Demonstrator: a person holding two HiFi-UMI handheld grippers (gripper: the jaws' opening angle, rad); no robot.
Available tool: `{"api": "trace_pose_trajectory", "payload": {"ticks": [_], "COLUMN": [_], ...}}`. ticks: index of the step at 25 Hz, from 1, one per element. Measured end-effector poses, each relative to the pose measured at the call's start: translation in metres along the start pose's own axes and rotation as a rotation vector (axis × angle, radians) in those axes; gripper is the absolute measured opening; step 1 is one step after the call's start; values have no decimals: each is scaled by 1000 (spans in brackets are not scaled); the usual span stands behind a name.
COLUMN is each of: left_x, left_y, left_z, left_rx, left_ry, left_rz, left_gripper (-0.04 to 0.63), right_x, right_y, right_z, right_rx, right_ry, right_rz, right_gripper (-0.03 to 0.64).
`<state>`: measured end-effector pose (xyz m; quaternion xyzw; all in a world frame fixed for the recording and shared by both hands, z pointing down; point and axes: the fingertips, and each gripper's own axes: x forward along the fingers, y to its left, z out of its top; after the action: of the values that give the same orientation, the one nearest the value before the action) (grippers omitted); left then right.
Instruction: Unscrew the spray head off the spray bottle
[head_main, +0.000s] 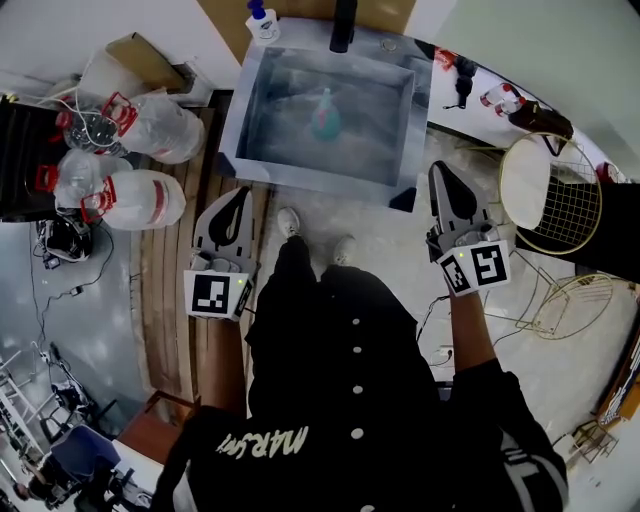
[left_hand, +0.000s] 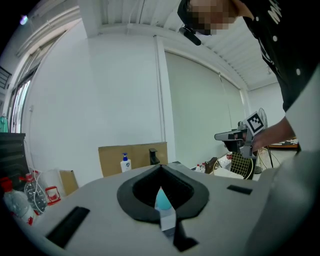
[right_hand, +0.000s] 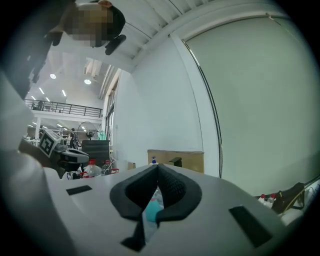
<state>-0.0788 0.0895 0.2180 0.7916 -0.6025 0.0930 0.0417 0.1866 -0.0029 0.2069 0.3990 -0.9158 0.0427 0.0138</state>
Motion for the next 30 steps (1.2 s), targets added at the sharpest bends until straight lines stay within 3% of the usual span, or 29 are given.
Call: {"api": "trace_pose_trajectory", "payload": {"ticks": [3, 22, 30], "left_x": [10, 128, 163], "left_y": [5, 104, 129], "left_z": [-8, 35, 28], "left_rx": [23, 67, 91], "left_ry": [31, -95, -93], "left_rz": [-9, -201, -311], "left_gripper": [15, 15, 15], "right_x": [7, 115, 152], "right_y": [-2, -19, -14], "right_z": [0, 28, 20], "right_rx": [-5, -49, -32], "right_ry": [-4, -34, -6], "right_rz": [-12, -176, -244], "right_gripper": [12, 12, 12]}}
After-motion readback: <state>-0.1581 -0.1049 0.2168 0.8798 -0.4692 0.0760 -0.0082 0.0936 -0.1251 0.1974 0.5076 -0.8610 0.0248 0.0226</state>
